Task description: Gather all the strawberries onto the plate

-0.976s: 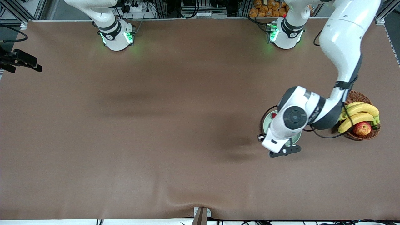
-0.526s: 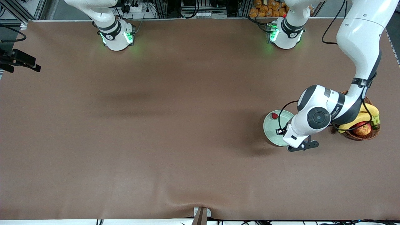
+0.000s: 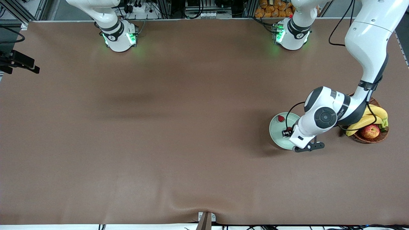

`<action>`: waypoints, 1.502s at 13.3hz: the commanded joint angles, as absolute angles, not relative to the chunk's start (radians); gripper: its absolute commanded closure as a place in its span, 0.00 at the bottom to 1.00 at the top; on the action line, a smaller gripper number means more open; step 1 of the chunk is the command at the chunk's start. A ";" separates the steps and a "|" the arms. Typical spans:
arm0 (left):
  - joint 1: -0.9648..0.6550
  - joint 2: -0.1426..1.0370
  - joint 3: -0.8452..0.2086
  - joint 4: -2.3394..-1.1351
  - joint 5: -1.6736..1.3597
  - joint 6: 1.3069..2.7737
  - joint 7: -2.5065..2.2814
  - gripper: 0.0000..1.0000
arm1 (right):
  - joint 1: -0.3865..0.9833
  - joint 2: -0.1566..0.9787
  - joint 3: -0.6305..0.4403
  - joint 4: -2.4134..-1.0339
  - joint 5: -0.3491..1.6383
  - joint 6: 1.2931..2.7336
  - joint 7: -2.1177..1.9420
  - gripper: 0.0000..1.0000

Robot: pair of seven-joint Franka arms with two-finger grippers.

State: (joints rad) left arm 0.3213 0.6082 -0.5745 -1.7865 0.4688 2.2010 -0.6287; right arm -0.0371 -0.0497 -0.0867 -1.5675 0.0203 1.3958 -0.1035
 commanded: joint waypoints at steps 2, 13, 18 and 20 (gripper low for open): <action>0.337 0.490 -0.591 -1.761 0.477 2.189 -0.600 0.00 | -0.032 -0.043 -0.083 -1.551 -0.014 1.385 -0.114 0.00; 0.370 0.281 -0.627 -1.439 0.232 1.655 -0.427 0.00 | -0.040 -0.041 -0.084 -1.549 0.000 1.387 -0.112 0.00; 0.341 0.152 -0.521 -1.442 0.080 1.620 -0.191 0.00 | -0.037 -0.041 -0.084 -1.549 0.000 1.387 -0.112 0.00; 0.128 0.112 -0.258 -1.445 0.069 1.561 -0.135 0.00 | -0.038 -0.043 -0.084 -1.549 0.000 1.387 -0.112 0.00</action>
State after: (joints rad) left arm 0.2763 0.1760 -0.4497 -1.4320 0.1030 1.6190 -0.1975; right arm -0.0353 -0.0467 -0.0862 -1.5661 0.0026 1.3970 -0.1038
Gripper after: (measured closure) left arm 0.000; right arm 0.000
